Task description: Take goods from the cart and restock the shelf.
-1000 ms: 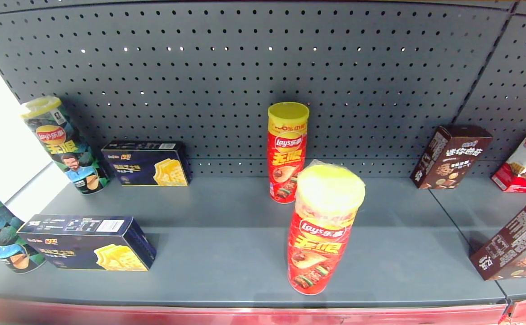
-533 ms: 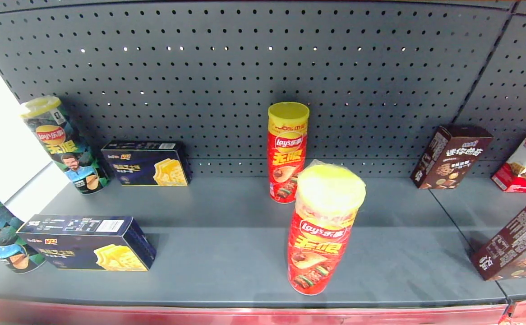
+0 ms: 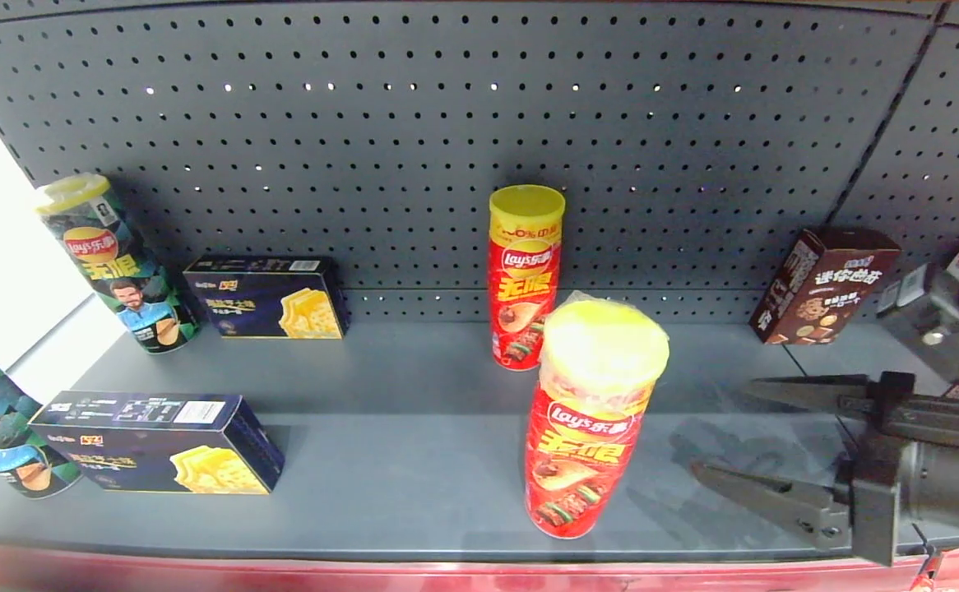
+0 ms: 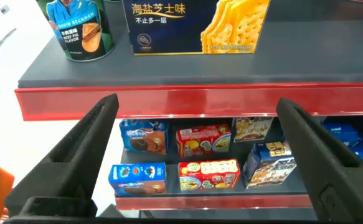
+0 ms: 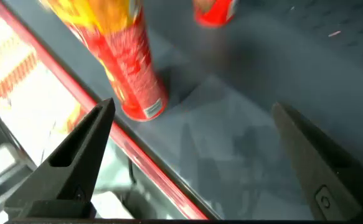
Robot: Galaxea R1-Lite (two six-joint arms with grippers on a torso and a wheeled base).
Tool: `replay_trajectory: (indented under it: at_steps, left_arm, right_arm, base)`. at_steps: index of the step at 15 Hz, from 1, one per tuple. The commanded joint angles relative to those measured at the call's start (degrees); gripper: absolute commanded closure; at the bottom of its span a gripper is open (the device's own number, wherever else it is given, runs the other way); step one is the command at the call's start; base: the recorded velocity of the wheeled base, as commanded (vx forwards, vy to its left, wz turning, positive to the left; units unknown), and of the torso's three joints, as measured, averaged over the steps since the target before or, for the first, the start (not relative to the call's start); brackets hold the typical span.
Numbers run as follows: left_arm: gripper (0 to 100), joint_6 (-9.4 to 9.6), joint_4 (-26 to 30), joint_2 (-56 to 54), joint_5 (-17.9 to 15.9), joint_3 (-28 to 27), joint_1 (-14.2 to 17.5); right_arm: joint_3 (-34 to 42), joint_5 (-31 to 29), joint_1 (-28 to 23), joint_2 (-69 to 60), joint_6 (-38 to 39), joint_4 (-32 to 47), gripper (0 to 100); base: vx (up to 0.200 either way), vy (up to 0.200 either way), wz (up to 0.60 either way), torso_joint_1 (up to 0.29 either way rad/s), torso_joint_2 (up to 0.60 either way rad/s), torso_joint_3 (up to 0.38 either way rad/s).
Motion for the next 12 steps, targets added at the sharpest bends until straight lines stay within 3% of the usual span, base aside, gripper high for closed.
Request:
replay_trajectory:
  at_steps: [1,12]
  left_arm:
    - [0,-0.01,0.0,0.1,0.0,0.0,0.0]
    - [0,-0.01,0.0,0.1,0.0,0.0,0.0]
  right_arm:
    - [0.0,0.0,1.1,4.7,-0.2,0.0,0]
    - [-3.9,-0.3,-0.1,12.2,-0.2,-0.2,0]
  base:
    - [0.0,0.0,0.0,0.0,0.0,0.0]
    - [0.0,0.0,0.0,0.0,0.0,0.0]
